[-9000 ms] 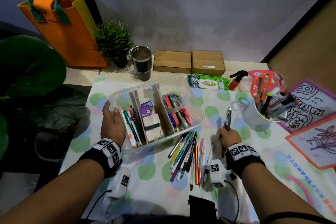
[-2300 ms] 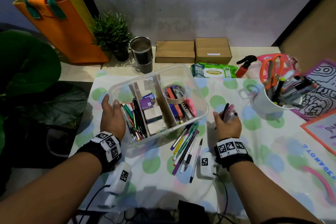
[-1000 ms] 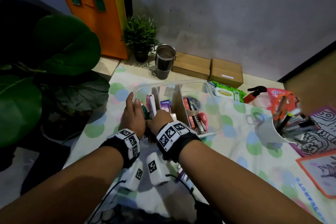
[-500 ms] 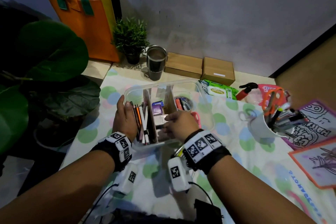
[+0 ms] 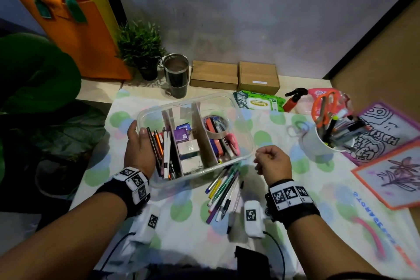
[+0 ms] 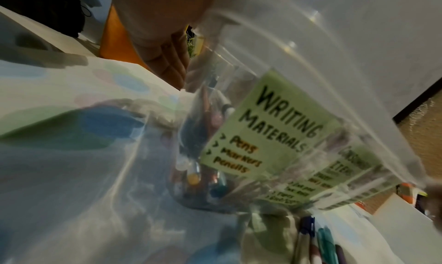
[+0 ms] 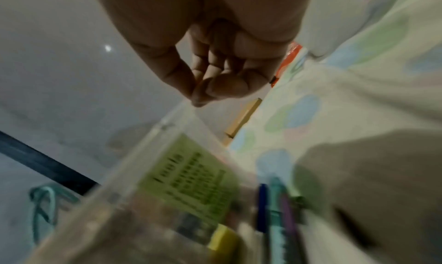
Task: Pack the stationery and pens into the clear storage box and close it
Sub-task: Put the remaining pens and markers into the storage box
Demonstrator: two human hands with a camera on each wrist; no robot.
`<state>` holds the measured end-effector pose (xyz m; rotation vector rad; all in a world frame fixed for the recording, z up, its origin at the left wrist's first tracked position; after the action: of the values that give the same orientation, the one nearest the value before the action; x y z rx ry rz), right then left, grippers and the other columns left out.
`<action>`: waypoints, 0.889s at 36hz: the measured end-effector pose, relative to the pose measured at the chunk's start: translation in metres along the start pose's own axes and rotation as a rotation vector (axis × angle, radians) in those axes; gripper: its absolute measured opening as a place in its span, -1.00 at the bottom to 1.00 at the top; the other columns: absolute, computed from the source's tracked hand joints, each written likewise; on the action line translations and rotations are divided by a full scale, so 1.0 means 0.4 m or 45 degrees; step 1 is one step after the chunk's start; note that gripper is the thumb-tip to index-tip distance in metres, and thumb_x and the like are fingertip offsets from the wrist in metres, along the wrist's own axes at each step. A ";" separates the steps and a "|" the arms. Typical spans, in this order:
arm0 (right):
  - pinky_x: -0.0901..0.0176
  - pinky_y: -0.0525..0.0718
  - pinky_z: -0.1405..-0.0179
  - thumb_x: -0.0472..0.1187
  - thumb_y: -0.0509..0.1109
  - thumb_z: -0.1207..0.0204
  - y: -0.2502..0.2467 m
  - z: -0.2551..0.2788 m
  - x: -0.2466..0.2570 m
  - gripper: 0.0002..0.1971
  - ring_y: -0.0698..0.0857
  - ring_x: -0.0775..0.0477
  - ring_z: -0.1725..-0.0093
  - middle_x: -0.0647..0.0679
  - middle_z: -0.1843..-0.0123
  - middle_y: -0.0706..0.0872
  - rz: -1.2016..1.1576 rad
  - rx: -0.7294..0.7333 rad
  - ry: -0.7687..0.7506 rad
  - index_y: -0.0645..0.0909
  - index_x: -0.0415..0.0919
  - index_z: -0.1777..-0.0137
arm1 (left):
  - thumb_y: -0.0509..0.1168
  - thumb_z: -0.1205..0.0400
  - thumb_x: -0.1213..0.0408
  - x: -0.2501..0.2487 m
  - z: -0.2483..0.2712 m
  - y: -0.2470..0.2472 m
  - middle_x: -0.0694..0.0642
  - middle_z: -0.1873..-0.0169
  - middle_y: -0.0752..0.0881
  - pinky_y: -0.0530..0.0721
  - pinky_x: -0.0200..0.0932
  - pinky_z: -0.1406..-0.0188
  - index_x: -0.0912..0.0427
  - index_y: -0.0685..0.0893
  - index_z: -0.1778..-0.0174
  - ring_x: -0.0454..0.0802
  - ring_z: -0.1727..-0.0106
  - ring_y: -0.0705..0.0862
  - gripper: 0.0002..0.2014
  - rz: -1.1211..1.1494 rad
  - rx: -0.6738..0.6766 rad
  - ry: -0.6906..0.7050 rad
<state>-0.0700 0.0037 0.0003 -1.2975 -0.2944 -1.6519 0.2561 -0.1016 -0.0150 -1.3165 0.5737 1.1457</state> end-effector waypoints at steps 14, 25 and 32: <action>0.19 0.52 0.35 -0.13 0.36 -0.46 0.091 0.059 -0.208 -0.67 0.60 -0.16 0.27 -0.05 0.47 0.50 1.209 0.398 0.224 0.43 -0.21 0.48 | -0.15 -0.70 -0.16 0.002 -0.002 0.002 0.20 -0.45 0.53 0.42 0.20 -0.50 -0.20 0.13 -0.56 0.23 -0.42 0.54 -0.51 -0.006 0.003 -0.013; 0.14 0.36 0.13 -0.22 0.14 -0.64 0.101 0.031 -0.189 -0.83 0.49 -0.20 0.08 -0.24 0.11 0.49 0.652 0.093 0.378 0.34 -0.37 0.06 | -0.12 -0.73 -0.08 0.000 0.002 0.002 0.19 -0.47 0.51 0.39 0.14 -0.53 -0.16 0.13 -0.59 0.20 -0.44 0.52 -0.53 0.032 0.027 -0.033; 0.11 0.37 0.07 -0.28 0.07 -0.67 0.129 0.049 -0.192 -0.81 0.55 -0.27 -0.04 -0.39 -0.17 0.60 0.446 -0.031 0.451 0.44 -0.40 0.03 | -0.13 -0.73 -0.08 -0.008 0.006 0.003 0.15 -0.49 0.49 0.38 0.09 -0.53 -0.18 0.11 -0.60 0.18 -0.44 0.52 -0.53 0.013 0.038 -0.035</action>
<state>-0.0209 0.0327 -0.0752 -0.9829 0.1596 -1.5472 0.2533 -0.1004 -0.0124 -1.2720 0.5756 1.1576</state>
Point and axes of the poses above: each hand's wrist, its own z-axis away from the middle knuckle, its own y-axis out of the palm, x = y × z, the point moved 6 cm from there along -z, towards the middle knuckle
